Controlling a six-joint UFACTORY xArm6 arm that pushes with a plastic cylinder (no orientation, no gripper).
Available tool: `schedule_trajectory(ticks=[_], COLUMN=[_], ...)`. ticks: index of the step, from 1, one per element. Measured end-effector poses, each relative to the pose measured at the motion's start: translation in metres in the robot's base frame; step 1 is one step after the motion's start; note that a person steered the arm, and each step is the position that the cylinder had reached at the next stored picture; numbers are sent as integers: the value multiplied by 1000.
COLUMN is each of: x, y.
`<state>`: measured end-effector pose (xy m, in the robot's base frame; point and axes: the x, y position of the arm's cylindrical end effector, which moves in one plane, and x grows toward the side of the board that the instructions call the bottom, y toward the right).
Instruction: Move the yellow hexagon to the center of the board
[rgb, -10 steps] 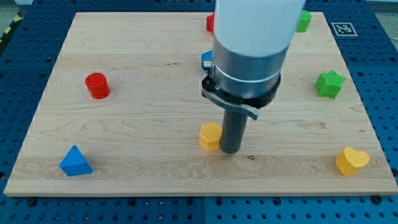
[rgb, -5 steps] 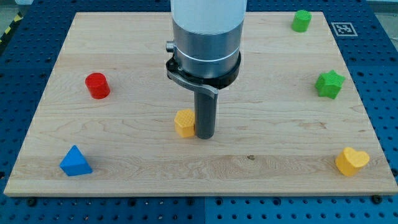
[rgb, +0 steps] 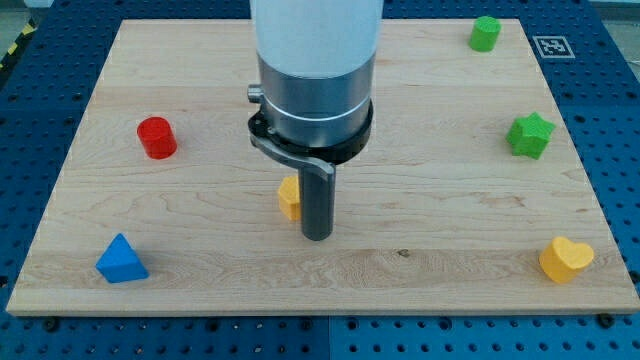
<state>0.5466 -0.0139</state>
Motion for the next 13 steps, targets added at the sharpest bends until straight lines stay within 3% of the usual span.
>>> schedule_trajectory(ticks=[2,7,9,13], x=[-43,-73,-51,-106], y=[-12,-12,-18,-25])
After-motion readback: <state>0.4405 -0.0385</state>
